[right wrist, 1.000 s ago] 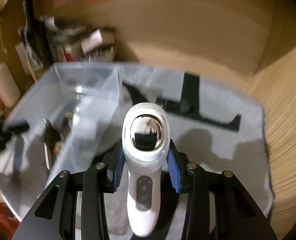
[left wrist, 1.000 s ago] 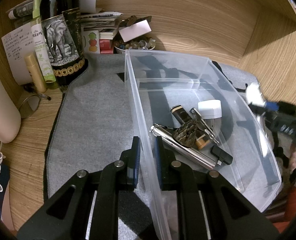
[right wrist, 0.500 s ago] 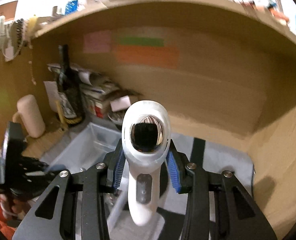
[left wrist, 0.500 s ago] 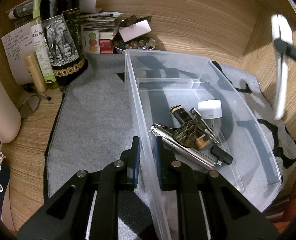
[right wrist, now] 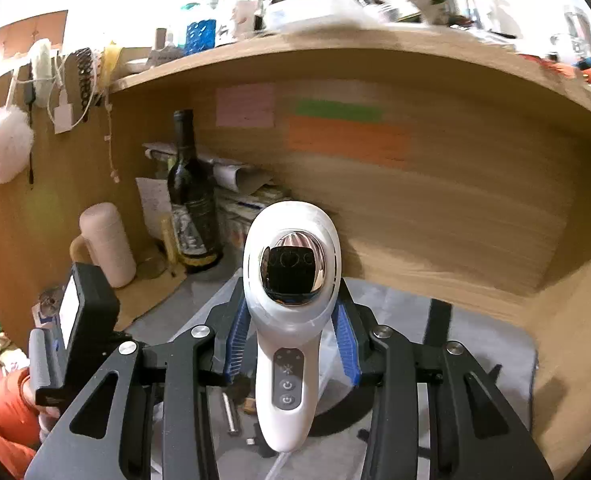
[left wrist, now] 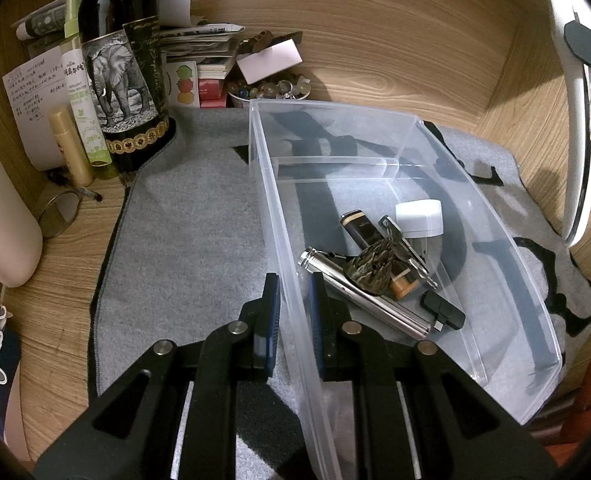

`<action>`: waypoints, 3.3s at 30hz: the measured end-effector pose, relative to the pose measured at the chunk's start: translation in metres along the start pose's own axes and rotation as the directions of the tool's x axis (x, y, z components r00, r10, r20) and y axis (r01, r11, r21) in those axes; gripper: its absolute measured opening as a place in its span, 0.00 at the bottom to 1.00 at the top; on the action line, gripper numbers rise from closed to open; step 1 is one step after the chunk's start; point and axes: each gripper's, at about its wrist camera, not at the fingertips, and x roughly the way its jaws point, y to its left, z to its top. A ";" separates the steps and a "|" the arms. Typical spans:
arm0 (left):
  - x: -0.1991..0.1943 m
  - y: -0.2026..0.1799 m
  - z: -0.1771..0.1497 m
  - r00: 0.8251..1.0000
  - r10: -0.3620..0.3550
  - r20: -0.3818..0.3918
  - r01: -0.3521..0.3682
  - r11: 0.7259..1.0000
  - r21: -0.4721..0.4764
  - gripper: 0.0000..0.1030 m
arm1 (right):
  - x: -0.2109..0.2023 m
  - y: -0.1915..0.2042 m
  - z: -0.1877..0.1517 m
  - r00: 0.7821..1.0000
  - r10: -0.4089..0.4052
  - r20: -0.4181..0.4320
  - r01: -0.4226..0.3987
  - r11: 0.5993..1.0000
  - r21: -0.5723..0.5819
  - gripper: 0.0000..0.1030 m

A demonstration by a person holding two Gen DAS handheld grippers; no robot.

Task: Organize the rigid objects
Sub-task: 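Lower the white device into the clear box and open the right tool, then move the right tool down to the black brush on the mat, then close the right tool on the black brush and lift it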

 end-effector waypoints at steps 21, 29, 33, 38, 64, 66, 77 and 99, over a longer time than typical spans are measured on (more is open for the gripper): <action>0.000 -0.001 0.000 1.000 0.002 -0.001 -0.002 1.000 -0.003 0.13 | 0.110 0.009 -0.055 0.921 0.037 -0.387 -0.051 0.998 -0.024 0.35; 0.000 -0.001 -0.001 1.000 0.002 -0.001 -0.002 1.000 -0.005 0.13 | 0.114 0.010 -0.057 0.911 0.034 -0.411 -0.054 0.998 -0.036 0.40; -0.001 -0.001 -0.001 1.000 0.002 0.000 -0.002 1.000 -0.006 0.13 | 0.106 0.010 -0.052 0.930 0.029 -0.367 -0.045 0.998 -0.037 0.53; -0.001 -0.001 -0.001 1.000 0.002 -0.001 -0.002 1.000 -0.005 0.13 | 0.094 0.008 -0.045 0.944 0.008 -0.329 -0.025 0.999 -0.046 0.61; 0.000 -0.003 -0.001 1.000 0.000 0.000 0.000 1.000 -0.006 0.13 | 0.103 -0.151 -0.055 0.902 -0.178 -0.393 0.271 0.943 0.196 0.76; 0.000 -0.004 -0.001 1.000 0.002 -0.002 -0.002 1.000 -0.004 0.13 | 0.119 -0.155 -0.065 0.884 -0.151 -0.443 0.269 0.938 0.218 0.76; 0.001 -0.003 0.000 1.000 -0.001 -0.004 0.001 1.000 -0.004 0.13 | 0.162 -0.146 -0.086 0.836 -0.151 -0.528 0.283 0.942 0.179 0.76; 0.001 -0.003 0.000 1.000 0.002 -0.007 -0.002 1.000 -0.001 0.13 | 0.059 -0.096 -0.050 0.942 -0.160 -0.294 0.202 0.972 0.117 0.57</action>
